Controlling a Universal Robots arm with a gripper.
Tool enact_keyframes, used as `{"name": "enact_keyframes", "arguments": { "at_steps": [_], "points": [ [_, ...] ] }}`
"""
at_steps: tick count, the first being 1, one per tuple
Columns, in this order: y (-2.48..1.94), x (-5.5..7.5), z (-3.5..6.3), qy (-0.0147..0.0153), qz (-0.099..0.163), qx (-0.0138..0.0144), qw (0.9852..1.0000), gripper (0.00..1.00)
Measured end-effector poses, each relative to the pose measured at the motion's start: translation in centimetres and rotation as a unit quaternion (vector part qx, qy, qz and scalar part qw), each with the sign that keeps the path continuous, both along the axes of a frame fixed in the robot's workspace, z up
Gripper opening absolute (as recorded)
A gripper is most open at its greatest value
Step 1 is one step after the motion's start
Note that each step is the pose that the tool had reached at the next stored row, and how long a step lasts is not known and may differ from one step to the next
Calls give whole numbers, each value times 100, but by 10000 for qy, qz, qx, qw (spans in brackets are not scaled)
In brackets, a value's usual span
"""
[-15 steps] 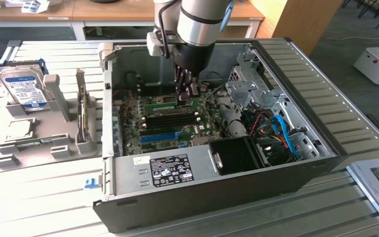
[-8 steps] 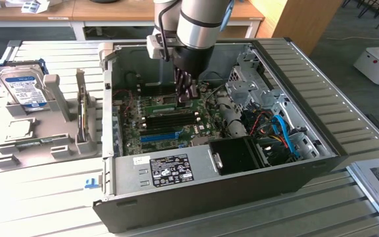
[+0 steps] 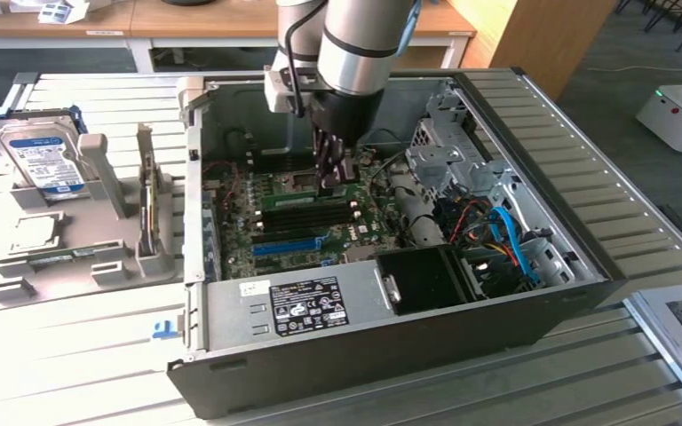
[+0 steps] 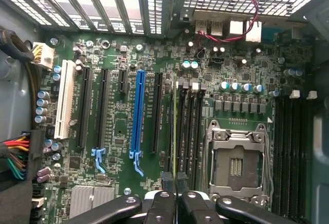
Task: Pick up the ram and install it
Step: 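Insert the ram into the slot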
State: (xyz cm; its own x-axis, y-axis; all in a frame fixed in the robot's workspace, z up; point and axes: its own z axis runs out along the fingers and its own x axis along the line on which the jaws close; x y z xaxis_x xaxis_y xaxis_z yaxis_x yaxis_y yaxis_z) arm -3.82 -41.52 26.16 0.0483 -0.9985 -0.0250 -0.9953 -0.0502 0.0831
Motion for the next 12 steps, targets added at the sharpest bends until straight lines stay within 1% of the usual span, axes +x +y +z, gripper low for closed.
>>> {"name": "enact_keyframes", "arguments": {
  "at_steps": [12],
  "points": [
    [0, 16, -7, 0, -38, -1, 10000, 12]
  ]
}}
